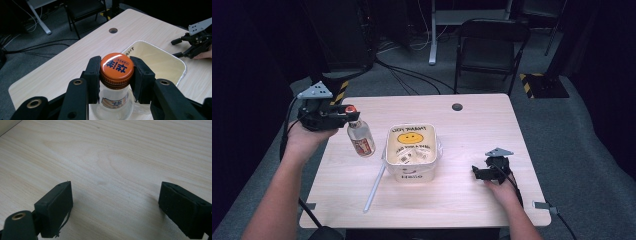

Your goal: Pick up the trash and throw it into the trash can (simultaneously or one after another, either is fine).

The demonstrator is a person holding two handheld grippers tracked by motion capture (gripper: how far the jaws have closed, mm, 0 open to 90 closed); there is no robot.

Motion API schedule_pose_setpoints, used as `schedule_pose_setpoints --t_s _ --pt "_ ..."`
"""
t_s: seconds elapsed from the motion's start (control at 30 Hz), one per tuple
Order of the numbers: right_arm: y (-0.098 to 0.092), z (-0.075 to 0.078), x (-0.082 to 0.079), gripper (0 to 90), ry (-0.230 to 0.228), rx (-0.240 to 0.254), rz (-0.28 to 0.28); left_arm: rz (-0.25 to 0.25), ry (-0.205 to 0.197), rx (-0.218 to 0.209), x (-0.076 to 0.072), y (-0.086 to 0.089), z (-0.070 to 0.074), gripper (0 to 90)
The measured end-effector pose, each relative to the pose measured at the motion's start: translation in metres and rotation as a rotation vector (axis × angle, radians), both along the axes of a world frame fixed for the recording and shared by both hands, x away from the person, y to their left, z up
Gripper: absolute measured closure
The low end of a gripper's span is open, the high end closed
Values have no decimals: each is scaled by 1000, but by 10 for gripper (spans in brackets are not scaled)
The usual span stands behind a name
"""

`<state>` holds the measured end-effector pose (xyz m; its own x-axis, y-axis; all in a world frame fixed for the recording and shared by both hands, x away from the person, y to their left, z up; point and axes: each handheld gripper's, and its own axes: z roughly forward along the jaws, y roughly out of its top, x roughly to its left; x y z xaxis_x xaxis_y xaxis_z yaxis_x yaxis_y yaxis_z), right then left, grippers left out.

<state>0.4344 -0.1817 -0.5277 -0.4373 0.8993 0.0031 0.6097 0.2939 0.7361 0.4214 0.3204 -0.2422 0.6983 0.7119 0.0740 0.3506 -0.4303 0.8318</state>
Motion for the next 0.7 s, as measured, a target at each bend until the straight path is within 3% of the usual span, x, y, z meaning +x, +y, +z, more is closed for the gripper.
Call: schedule_pose_setpoints --t_s 0.37,0.7 --pt "0 0 0 113 0 1 -1 -16 -22 -12 5 -9 22 627" --pt "0 0 0 114 0 1 -2 -52 -29 -10 9 -28 35 627"
